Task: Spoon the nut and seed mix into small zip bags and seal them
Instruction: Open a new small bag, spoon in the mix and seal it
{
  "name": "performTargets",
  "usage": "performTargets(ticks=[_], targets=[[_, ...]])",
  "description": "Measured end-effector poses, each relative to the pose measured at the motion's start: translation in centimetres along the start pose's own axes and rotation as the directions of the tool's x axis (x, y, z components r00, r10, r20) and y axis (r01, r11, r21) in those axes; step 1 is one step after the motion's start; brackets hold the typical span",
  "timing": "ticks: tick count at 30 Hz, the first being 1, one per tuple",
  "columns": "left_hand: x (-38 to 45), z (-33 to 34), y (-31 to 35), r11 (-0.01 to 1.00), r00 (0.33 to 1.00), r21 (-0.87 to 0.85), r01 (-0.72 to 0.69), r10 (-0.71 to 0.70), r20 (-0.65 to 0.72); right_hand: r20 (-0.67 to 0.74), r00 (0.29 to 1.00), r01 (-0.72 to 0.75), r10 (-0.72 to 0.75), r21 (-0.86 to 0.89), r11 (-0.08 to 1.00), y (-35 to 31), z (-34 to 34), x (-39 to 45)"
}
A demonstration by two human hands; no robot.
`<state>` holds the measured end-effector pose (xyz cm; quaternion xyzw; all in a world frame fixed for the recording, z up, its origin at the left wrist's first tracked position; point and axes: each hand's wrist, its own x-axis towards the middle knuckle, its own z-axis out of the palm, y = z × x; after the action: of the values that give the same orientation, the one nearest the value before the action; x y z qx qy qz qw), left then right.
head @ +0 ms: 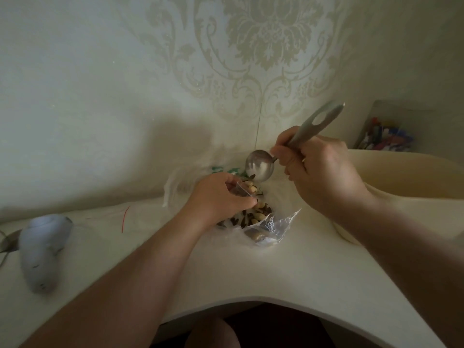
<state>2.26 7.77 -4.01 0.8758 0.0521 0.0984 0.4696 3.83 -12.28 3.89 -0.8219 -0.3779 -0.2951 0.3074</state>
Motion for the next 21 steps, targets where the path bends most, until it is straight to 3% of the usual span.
performTargets(ticks=[7, 10, 14, 16, 18, 21], targets=[[0.3, 0.1, -0.1, 0.991, 0.998, -0.115, 0.062, -0.064, -0.016, -0.059, 0.989, -0.123, 0.133, 0.147, 0.981, 0.9, 0.5, -1.1], [0.5, -0.5, -0.1, 0.984, 0.997, -0.161, 0.071, -0.075, -0.016, -0.076, 0.994, -0.073, 0.077, 0.052, 0.996, 2.4, 1.0, -2.1], [1.1, -1.8, 0.2, 0.945, 0.992, -0.305, 0.115, -0.124, -0.007, 0.100, 0.992, 0.077, -0.077, 0.006, 0.997, 4.6, 2.7, -4.4], [1.3, -1.9, 0.3, 0.903, 0.993, -0.416, 0.111, -0.112, 0.021, 0.287, 0.937, 0.199, -0.199, 0.029, 0.979, 6.1, 3.4, -5.4], [1.3, -1.6, 0.4, 0.833, 0.992, -0.539, 0.122, -0.106, 0.060, 0.422, 0.863, 0.344, -0.276, -0.092, 0.935, 7.8, 3.7, -6.5], [1.4, -1.0, 0.7, 0.686, 0.980, -0.700, 0.198, -0.161, 0.119, 0.503, 0.832, 0.380, -0.232, -0.214, 0.900, 8.8, 3.3, -7.6]])
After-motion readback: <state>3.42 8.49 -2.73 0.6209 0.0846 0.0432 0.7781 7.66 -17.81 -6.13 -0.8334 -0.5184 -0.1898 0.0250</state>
